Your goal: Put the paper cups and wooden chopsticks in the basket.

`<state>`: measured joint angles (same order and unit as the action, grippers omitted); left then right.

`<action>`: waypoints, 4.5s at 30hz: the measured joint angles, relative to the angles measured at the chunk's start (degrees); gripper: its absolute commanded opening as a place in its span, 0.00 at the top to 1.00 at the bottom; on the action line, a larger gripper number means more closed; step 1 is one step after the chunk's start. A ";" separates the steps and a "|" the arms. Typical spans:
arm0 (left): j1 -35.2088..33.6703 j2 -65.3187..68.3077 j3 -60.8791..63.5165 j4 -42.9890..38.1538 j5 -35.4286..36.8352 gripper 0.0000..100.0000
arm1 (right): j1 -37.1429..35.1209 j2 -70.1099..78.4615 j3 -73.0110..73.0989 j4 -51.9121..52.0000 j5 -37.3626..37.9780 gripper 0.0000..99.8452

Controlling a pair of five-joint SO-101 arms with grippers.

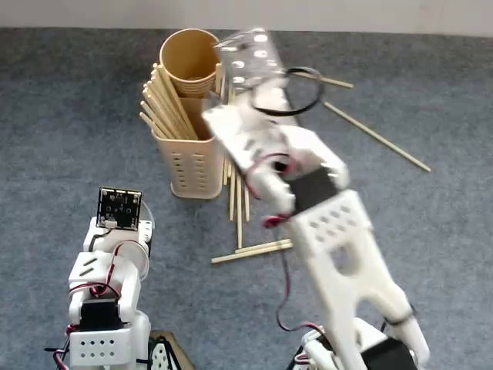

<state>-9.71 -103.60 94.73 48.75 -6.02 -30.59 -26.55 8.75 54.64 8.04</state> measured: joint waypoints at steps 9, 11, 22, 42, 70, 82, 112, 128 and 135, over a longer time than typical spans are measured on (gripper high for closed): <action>0.00 0.00 0.00 0.00 0.00 0.89 | -0.35 2.29 20.22 19.16 33.49 0.84; 0.00 0.00 0.00 0.00 0.00 0.89 | -3.16 2.55 26.64 18.81 40.00 0.84; 0.00 0.00 0.00 0.00 0.00 0.89 | -5.63 2.55 49.76 0.88 50.29 0.83; 0.00 0.00 0.00 0.00 0.00 0.89 | -3.96 2.55 49.93 -1.05 50.81 0.83; 0.00 0.00 0.00 0.00 0.00 0.89 | -3.69 19.34 43.69 -11.87 50.81 0.98; 0.00 0.00 0.00 0.00 0.00 0.89 | 1.49 6.59 32.00 0.44 39.82 0.99; 1.93 0.00 0.88 0.00 -1.76 0.89 | -3.52 21.36 -25.32 -33.93 -14.68 0.99; 1.93 0.00 0.97 0.00 -2.11 0.89 | -5.10 20.84 -18.29 -24.88 -6.33 0.83; 1.93 0.00 0.97 0.00 -2.11 0.89 | -1.14 19.78 -19.60 -20.40 -5.98 0.83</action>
<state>-7.78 -103.60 95.69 48.75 -8.13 -31.74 -6.77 -10.86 34.24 2.07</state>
